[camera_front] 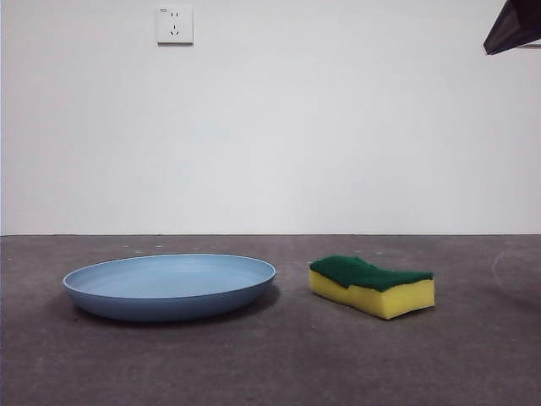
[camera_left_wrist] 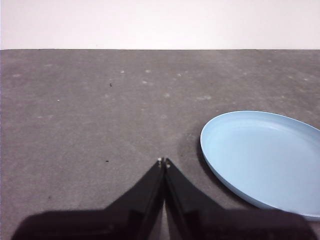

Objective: Pick up the plate,pick up the cloth,clean the plate with the cloth

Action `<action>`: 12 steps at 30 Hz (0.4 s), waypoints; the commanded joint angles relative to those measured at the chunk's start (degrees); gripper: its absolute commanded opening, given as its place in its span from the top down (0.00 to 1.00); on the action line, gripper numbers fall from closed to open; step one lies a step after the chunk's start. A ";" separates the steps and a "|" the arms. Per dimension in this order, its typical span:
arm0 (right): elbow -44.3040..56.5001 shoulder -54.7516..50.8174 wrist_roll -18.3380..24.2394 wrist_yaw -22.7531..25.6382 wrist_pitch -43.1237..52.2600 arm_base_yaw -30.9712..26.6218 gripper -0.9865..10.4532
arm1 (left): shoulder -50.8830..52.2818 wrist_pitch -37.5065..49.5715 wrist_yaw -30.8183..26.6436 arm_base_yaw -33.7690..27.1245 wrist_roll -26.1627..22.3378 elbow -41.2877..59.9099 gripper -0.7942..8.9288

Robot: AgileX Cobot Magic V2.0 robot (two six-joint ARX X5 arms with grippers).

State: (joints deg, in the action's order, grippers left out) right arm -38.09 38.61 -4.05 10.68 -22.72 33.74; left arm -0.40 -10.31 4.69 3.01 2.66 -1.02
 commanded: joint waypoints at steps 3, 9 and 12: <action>0.33 -0.04 0.09 0.15 0.31 0.02 0.91 | 0.11 -0.09 -0.07 -0.11 0.33 0.66 0.92; 0.33 -0.07 2.51 0.37 -0.39 0.02 0.91 | 0.11 -0.09 -0.07 -0.11 0.33 0.66 0.92; 0.35 -1.31 4.92 1.55 -3.34 0.17 0.91 | 0.11 -0.09 -0.07 -0.11 0.33 0.66 0.92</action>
State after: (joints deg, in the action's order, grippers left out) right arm -38.09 38.02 -0.93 11.99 -25.96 33.80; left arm -0.40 -10.31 4.69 3.01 2.66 -1.02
